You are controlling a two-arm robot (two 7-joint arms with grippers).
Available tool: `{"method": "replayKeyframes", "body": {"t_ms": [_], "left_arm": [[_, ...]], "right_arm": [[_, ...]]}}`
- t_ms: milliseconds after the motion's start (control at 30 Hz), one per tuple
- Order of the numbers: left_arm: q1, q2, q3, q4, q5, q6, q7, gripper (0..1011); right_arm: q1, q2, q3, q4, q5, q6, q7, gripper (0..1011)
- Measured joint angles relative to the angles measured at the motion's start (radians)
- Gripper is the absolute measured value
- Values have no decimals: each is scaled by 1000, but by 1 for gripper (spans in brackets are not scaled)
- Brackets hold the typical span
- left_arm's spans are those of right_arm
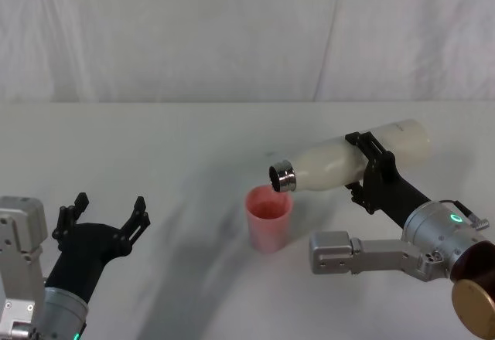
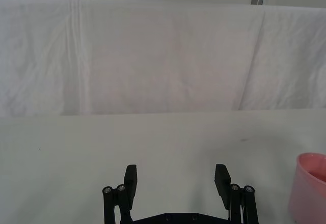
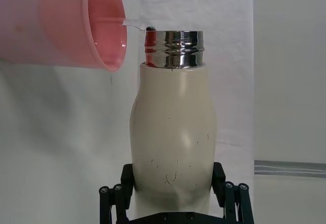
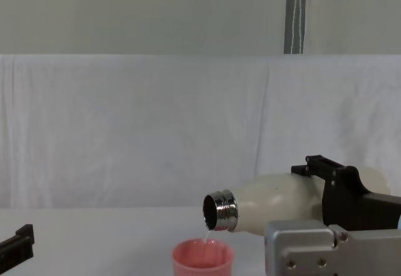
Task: Grasp the thermos with one hand and pour water into the cup lid.
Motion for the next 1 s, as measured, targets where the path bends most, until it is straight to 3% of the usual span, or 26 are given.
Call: {"method": "replayKeyframes", "body": {"t_ms": [1000], "left_arm": [[0,0,0,0,0,0,0,1001]], "right_arm": [[13,5,-5,-10,-11,3,10,947]]}}
